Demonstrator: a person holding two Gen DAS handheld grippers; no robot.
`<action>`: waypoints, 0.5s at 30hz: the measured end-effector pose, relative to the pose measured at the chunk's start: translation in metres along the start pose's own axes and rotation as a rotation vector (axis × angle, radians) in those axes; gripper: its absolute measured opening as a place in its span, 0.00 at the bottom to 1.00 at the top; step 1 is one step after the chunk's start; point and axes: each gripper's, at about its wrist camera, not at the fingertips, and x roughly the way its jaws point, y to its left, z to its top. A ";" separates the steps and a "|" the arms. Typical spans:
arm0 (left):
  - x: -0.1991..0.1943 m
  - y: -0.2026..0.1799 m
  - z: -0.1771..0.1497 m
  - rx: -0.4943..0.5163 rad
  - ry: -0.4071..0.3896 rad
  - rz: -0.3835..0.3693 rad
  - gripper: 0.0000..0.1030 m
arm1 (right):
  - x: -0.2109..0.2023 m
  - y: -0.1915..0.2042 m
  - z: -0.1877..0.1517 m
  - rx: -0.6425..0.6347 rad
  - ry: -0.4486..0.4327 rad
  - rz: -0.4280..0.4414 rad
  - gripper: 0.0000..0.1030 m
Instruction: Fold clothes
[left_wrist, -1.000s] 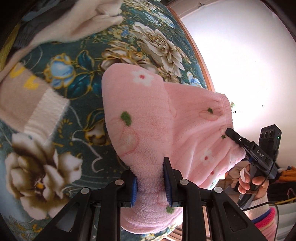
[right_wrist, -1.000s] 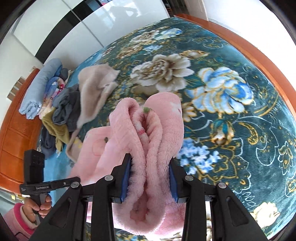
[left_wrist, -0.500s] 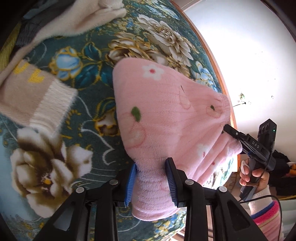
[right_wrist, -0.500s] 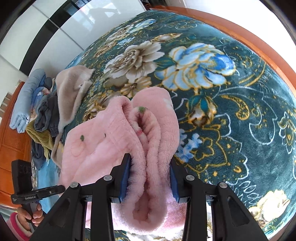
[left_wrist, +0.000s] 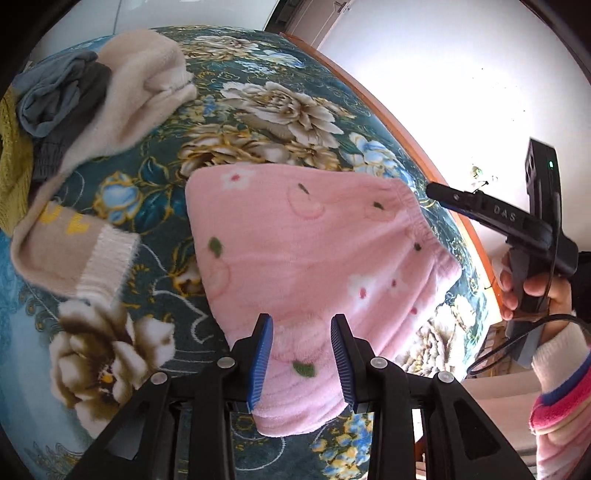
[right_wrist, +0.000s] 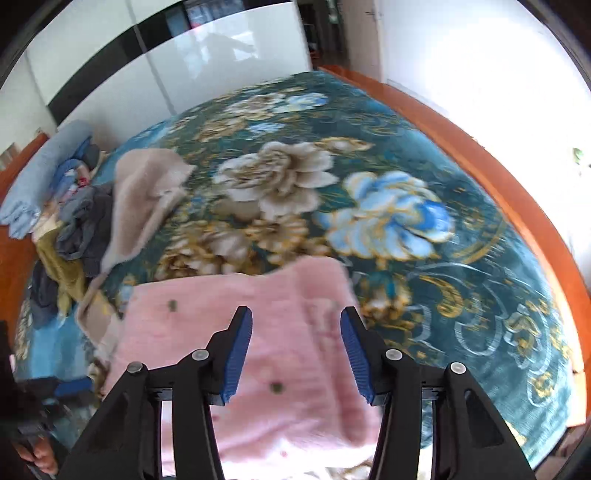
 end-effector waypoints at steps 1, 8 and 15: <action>0.006 0.000 -0.003 -0.011 0.015 0.007 0.35 | 0.009 0.008 0.001 -0.028 0.021 0.007 0.50; 0.040 0.015 -0.005 -0.105 0.109 0.022 0.34 | 0.075 0.022 -0.003 -0.059 0.186 -0.092 0.50; 0.015 0.015 -0.003 -0.092 0.019 0.019 0.34 | 0.055 0.022 -0.006 -0.032 0.125 -0.065 0.50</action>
